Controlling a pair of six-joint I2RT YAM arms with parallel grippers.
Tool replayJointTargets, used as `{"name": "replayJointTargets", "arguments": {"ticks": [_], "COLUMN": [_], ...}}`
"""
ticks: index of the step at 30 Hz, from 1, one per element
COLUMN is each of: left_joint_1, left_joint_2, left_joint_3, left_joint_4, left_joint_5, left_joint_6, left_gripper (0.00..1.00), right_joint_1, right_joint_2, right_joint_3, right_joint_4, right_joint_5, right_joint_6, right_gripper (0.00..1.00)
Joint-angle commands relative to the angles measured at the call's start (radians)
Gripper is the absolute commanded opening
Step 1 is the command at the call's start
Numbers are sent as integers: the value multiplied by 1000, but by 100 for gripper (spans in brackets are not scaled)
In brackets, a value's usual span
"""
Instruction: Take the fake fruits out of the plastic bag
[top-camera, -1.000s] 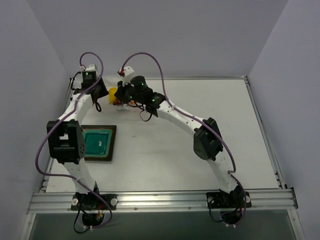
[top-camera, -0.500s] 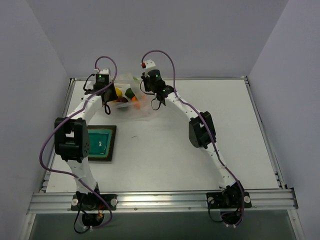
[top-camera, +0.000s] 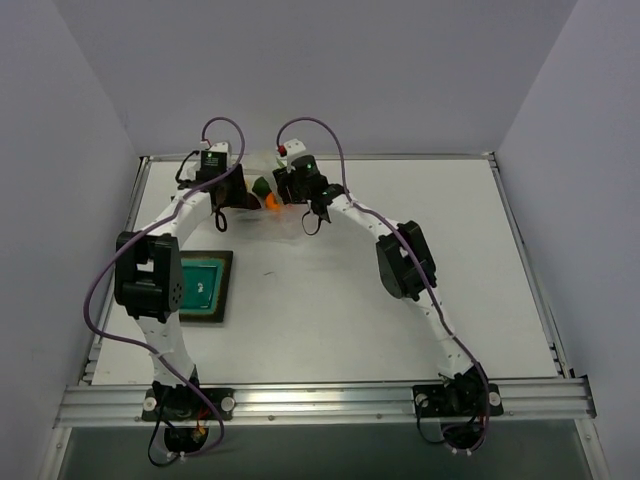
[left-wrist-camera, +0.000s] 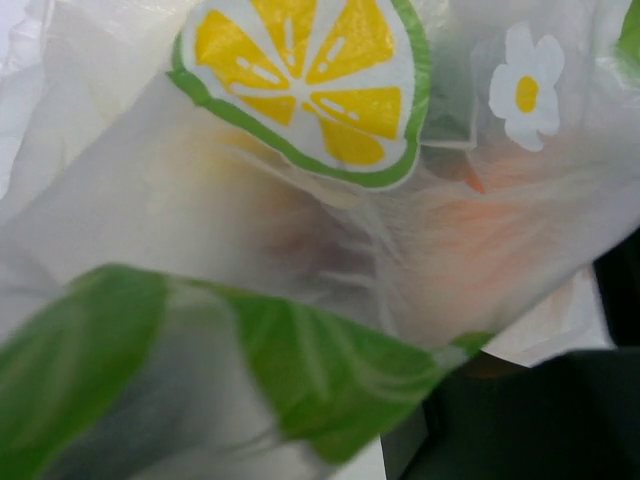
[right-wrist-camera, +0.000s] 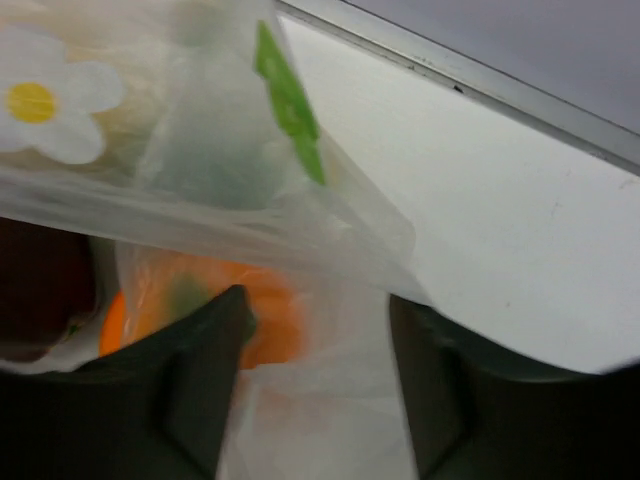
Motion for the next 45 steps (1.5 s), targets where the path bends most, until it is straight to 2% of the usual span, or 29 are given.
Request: {"name": "replayJointTargets", "arguments": {"ticks": [1,4,9,12,13,15,16,17,21,23,24,25,26,28,30,32,35,36,37,38,40,41,45], "left_joint_1": [-10,-10,-10,-10,-10,-12,-12,-12,-12,-13,-12,-12,-13,-15,-22,-27,-48,-53,-59,-64,-67,-68,-68], "left_joint_2": [-30,-31,-37,-40,-40,-45,-46,-48,-48,-42,-39,-37,-33,-28,-20,-13,7,12,16,19,12,0,-36], "left_joint_3": [42,38,35,32,31,29,29,28,26,28,28,28,28,26,26,28,41,48,55,52,29,19,-24], "left_joint_4": [0,0,3,6,8,9,8,11,12,14,15,15,12,11,5,-11,-55,-69,-96,-110,-130,-136,-185], "left_joint_5": [10,10,7,8,10,14,16,16,19,25,27,28,27,23,14,10,-21,-27,-27,-33,-41,-41,-39], "left_joint_6": [5,0,-4,-7,-10,-10,-10,-9,-10,-12,-12,-12,-12,-7,-4,-3,2,3,0,0,0,-3,-9], "left_gripper": [51,50,50,51,51,50,51,51,50,50,50,49,49,48,46,43,32,26,18,3,2,2,2], "right_joint_1": [3,10,46,84,92,102,104,104,101,93,87,78,72,52,35,18,9,6,6,4,1,-3,-19], "right_joint_2": [-240,-352,-461,-489,-477,-450,-414,-398,-331,-274,-251,-221,-208,-165,-115,-79,-23,-12,-1,-1,-12,-15,-18], "right_joint_3": [-95,-161,-278,-305,-305,-279,-266,-252,-194,-137,-114,-98,-85,-65,-28,12,41,53,54,46,8,-3,-41], "right_joint_4": [31,26,26,27,29,27,24,23,26,11,-2,-11,-9,-11,-11,-11,-9,-9,-2,7,49,61,78], "right_joint_5": [-12,-42,-57,-65,-101,-118,-121,-124,-167,-196,-195,-187,-146,-112,-100,-83,-37,-39,-52,-57,-107,-127,-213], "right_joint_6": [-48,-68,-70,-65,-59,-36,-27,-19,-13,-13,-13,-13,-13,-13,-13,-13,14,34,45,54,88,103,194], "right_gripper": [62,70,70,60,48,37,20,17,17,25,34,54,60,70,70,64,44,37,23,18,5,1,0]}}
